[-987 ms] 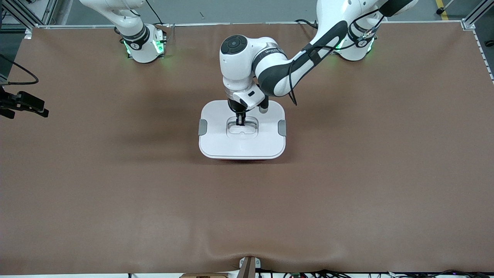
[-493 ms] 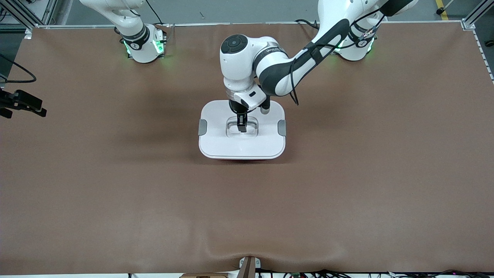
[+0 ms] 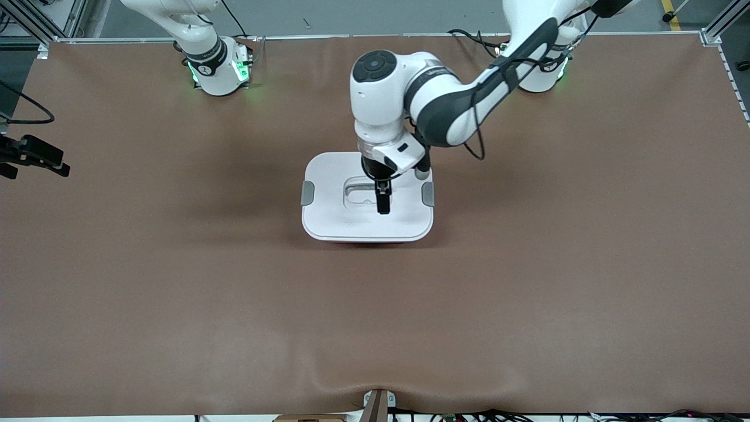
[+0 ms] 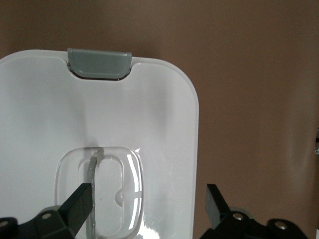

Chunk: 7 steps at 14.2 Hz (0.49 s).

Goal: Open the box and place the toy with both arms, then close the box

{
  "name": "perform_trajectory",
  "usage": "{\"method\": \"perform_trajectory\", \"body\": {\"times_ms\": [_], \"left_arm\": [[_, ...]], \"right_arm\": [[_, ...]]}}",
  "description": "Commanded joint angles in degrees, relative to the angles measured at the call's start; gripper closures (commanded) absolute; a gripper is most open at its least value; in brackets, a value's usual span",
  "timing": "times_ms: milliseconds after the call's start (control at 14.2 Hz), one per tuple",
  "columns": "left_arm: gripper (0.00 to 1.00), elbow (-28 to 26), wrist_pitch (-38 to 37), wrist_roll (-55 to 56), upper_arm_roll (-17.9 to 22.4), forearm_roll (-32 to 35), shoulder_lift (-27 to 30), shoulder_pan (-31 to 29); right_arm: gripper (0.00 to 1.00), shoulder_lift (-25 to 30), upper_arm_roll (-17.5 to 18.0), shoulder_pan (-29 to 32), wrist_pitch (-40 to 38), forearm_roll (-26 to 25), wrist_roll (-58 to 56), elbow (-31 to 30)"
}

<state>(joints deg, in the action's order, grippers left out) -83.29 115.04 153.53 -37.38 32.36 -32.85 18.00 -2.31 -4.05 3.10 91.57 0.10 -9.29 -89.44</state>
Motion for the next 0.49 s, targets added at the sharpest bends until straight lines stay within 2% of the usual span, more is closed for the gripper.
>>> {"method": "perform_trajectory", "body": {"times_ms": [0, 423], "left_arm": [[0.00, 1.63, -3.84, -7.34, -0.67, -5.62, 2.96, -3.84], [0.00, 1.81, -10.08, -27.37, -0.85, -16.18, 7.62, -12.19]], "right_arm": [[0.00, 0.82, 0.10, 0.06, -0.17, 0.52, -0.21, 0.23], [0.00, 0.82, 0.01, 0.15, -0.16, 0.34, -0.29, 0.93]]}}
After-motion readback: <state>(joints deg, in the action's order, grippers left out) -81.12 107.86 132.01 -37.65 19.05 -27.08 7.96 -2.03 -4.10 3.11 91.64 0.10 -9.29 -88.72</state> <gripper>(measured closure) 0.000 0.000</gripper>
